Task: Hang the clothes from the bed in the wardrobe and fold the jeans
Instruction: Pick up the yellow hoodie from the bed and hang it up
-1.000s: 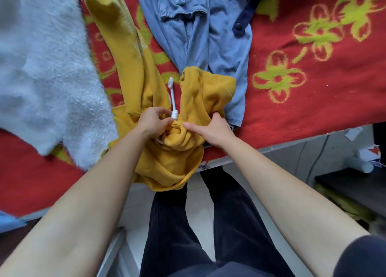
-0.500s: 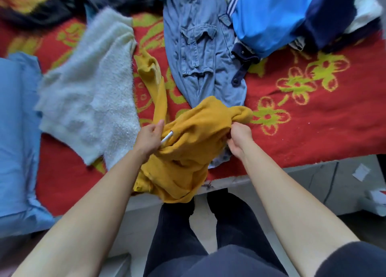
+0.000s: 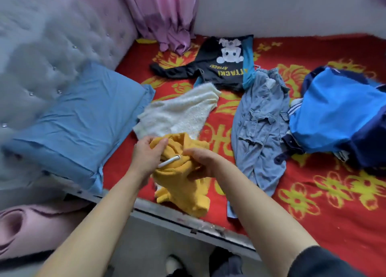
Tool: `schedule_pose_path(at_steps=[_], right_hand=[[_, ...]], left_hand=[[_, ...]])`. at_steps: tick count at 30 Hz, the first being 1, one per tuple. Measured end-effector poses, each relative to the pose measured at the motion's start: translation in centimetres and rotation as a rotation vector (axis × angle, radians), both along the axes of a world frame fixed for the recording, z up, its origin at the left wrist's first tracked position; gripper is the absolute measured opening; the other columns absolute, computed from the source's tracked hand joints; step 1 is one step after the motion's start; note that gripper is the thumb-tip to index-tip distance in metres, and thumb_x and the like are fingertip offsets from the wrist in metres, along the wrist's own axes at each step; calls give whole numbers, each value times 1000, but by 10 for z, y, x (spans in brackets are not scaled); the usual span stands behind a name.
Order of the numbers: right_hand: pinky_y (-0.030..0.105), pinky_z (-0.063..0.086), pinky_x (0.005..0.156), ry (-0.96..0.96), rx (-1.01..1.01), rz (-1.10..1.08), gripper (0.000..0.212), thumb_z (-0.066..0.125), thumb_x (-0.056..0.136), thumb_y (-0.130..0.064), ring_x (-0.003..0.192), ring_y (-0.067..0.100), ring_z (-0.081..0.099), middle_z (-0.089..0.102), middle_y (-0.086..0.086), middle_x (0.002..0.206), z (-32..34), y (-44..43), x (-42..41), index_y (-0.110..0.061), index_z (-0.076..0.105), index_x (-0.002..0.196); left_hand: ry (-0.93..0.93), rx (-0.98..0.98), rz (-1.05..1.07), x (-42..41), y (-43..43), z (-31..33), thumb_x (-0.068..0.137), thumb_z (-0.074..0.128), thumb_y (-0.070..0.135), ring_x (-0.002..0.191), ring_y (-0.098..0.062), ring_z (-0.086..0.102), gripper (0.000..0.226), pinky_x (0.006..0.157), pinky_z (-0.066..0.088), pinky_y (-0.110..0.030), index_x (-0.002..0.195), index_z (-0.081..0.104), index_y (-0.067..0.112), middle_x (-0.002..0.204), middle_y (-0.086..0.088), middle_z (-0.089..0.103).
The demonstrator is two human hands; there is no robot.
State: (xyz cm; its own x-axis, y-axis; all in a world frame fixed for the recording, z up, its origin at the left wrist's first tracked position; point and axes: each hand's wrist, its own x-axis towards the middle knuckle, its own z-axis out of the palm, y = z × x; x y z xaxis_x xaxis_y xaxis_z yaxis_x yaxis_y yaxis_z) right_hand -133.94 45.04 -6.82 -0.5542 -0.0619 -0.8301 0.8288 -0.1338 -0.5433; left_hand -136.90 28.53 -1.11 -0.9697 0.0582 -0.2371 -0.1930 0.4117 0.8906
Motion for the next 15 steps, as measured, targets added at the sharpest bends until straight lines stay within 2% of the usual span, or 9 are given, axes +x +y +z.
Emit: schedule_pose_path(at_steps=[2,3,4,6,9,12,13,15], right_hand=[[46,63,71,135,93,-53,41,71,79,-14,76,27,66,64,17,99,21,-35,-7,1,60,117],[44,62,68,205,108,-87,38,68,76,-6,75,26,64,64,18,95,34,-52,-8,3,62,112],[40,60,63,275,98,-129,33,65,73,-1,72,26,62,62,17,89,50,-67,-8,3,63,106],[30,48,52,412,-8,-224,23,57,76,4,63,21,55,55,13,78,81,-100,-8,0,62,98],[28,42,52,558,-248,-298,26,45,80,10,59,18,50,48,12,76,128,-157,1,-7,55,97],[34,51,56,611,-459,-283,30,39,74,15,56,25,57,51,12,71,166,-219,26,-8,48,91],[40,56,60,632,-508,-244,33,38,72,16,60,31,62,57,17,74,177,-242,39,-1,50,97],[50,59,69,658,-510,-152,57,39,68,15,71,39,65,57,28,94,194,-292,69,11,48,124]], left_hand=[[55,94,177,2,-43,25,94,65,26,72,-18,64,20,66,53,-32,88,62,7,81,-9,67],[73,147,261,4,-66,37,95,63,25,71,-18,62,25,64,51,-30,90,61,1,81,-11,65],[85,204,344,7,-89,49,96,61,25,72,-19,60,28,64,49,-30,91,61,-3,82,-15,63],[105,333,523,18,-137,70,96,62,26,77,-22,60,26,70,50,-36,90,62,1,86,-16,63],[111,486,712,53,-204,94,87,74,29,89,-27,70,26,83,57,-45,97,68,6,100,-16,72],[49,554,660,110,-271,113,62,90,24,80,-24,74,36,67,60,-38,89,73,9,91,-13,76],[-1,566,610,132,-294,116,55,91,20,74,-24,74,37,60,59,-35,85,74,7,88,-14,76],[-98,471,529,177,-345,117,51,90,17,66,-20,73,40,51,55,-27,86,75,5,83,-11,76]])
